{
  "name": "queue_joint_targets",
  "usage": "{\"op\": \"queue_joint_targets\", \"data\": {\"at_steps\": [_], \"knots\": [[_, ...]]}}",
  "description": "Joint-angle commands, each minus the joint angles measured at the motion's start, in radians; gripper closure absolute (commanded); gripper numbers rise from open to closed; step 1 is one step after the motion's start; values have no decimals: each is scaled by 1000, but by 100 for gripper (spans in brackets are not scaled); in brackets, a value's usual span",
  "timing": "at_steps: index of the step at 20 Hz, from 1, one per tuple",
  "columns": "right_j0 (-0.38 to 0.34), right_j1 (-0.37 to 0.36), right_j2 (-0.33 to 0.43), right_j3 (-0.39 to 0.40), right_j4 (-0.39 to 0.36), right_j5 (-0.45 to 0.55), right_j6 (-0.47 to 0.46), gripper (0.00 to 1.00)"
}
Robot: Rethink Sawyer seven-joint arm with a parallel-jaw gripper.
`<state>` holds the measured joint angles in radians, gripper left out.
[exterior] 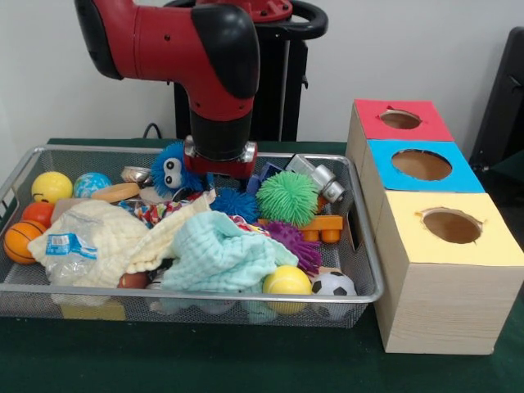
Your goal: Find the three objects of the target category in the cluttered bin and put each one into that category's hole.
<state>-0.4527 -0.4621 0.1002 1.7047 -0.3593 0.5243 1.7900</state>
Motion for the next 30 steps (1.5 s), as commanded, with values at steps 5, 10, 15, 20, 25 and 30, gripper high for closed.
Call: {"op": "queue_joint_targets", "data": {"at_steps": [5, 10, 15, 20, 25, 30], "knots": [[45, -66, 78, -68, -2, -37, 42, 0], [91, -130, 55, -66, 39, 99, 56, 0], [91, -153, 66, -63, 44, 87, 44, 0], [99, -183, 61, -66, 60, 114, 42, 0], [104, -175, 52, -73, 40, 67, 42, 0], [67, -114, 74, -87, 19, -32, 31, 0]]}}
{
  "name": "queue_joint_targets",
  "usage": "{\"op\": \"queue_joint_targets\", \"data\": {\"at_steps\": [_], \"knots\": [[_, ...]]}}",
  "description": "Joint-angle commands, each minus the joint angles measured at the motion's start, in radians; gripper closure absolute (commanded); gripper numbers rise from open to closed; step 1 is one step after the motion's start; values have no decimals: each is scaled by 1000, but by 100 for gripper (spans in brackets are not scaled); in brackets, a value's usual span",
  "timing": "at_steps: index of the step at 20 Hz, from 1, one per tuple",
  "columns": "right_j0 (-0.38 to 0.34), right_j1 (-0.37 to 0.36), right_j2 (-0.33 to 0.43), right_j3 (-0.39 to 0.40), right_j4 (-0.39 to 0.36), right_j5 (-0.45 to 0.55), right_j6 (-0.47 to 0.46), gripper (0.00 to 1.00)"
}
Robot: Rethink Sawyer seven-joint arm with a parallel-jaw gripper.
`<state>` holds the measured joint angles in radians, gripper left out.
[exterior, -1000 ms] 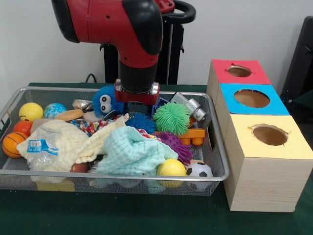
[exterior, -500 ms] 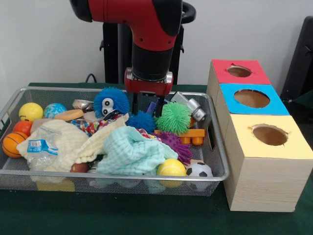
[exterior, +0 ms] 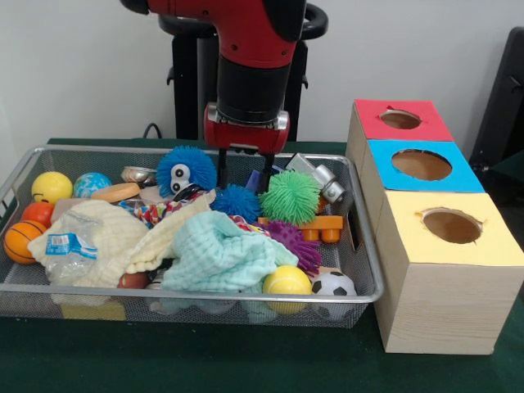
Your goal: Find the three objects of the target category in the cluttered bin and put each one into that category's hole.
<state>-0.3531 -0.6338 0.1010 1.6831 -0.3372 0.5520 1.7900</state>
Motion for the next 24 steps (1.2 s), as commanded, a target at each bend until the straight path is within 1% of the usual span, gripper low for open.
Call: {"op": "queue_joint_targets", "data": {"at_steps": [1, 4, 6, 11, 13, 19, 24], "knots": [[-38, 66, 75, -69, -11, -86, 30, 0], [-43, 81, 75, -86, -30, -124, 23, 0], [-47, 90, 76, -82, -36, -150, 25, 0], [-69, 145, 87, -83, -54, -230, 15, 0], [-69, 156, 83, -87, -59, -248, 13, 0], [-60, 161, 66, -88, -66, -269, 7, 0], [-76, 193, 74, -98, -73, -303, -3, 0]]}}
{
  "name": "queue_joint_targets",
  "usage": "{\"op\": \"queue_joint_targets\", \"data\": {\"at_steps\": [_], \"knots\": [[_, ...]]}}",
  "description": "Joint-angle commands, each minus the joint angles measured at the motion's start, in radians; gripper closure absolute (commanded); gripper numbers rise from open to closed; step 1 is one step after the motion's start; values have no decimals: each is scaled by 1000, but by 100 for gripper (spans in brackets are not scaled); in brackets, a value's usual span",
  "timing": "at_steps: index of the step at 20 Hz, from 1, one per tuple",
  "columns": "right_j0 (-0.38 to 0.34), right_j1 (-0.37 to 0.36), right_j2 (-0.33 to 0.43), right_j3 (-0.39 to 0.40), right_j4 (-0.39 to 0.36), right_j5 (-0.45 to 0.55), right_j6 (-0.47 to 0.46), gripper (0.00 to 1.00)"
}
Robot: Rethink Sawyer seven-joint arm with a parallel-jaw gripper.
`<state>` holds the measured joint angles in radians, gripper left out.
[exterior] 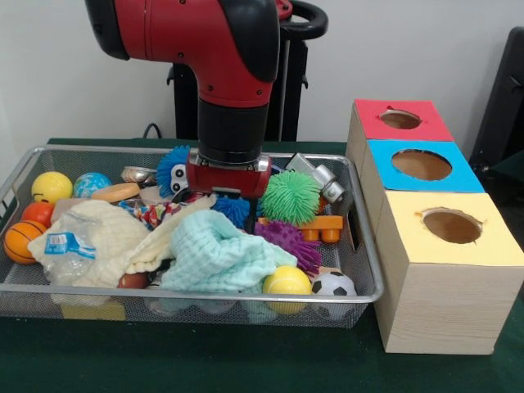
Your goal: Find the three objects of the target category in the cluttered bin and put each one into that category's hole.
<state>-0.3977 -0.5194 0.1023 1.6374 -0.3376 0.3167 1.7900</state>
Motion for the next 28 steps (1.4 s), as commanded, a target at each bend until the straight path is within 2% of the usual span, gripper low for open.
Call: {"op": "queue_joint_targets", "data": {"at_steps": [1, 5, 10, 14, 21, 28], "knots": [[-33, 79, 73, -51, -73, -74, -2, 0], [-28, 70, 66, -36, -72, -106, 16, 0], [21, 30, 27, -58, -49, -45, 30, 0], [61, 15, -19, -89, -49, -58, 59, 0], [57, 22, -25, -90, -52, -141, 72, 0], [100, -1, -57, -118, -23, -62, 75, 0]]}}
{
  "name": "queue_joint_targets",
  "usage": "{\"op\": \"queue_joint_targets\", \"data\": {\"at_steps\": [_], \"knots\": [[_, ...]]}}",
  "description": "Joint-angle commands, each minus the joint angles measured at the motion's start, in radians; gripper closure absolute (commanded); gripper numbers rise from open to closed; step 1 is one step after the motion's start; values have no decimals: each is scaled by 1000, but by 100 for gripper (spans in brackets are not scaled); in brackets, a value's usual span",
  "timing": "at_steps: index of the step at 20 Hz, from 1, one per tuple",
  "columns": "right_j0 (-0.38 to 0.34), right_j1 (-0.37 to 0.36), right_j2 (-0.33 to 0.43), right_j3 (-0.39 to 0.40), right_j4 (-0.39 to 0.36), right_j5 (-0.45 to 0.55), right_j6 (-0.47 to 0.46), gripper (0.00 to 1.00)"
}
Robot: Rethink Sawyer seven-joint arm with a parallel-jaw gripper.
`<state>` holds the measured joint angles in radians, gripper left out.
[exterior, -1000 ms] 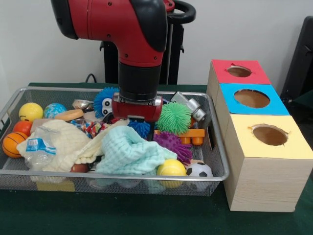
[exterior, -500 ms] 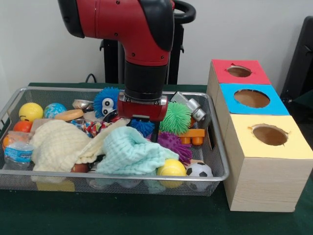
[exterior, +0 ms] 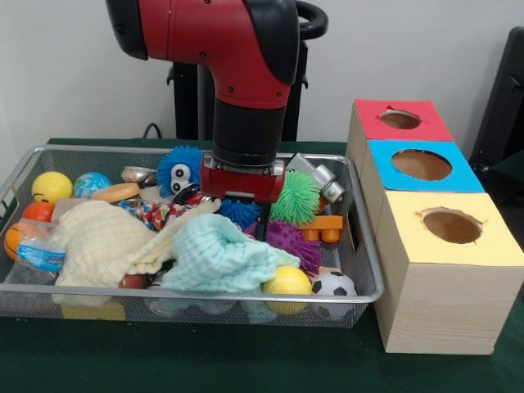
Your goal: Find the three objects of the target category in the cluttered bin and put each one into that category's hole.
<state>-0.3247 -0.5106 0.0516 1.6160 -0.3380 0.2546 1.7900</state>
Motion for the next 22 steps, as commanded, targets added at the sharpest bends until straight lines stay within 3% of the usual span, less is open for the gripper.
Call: {"op": "queue_joint_targets", "data": {"at_steps": [1, 15, 22], "knots": [[33, -12, -10, -102, -19, 11, 74, 0], [145, -113, -86, -80, 31, 89, 118, 0], [121, -84, -70, -85, 35, 66, 103, 0]]}}
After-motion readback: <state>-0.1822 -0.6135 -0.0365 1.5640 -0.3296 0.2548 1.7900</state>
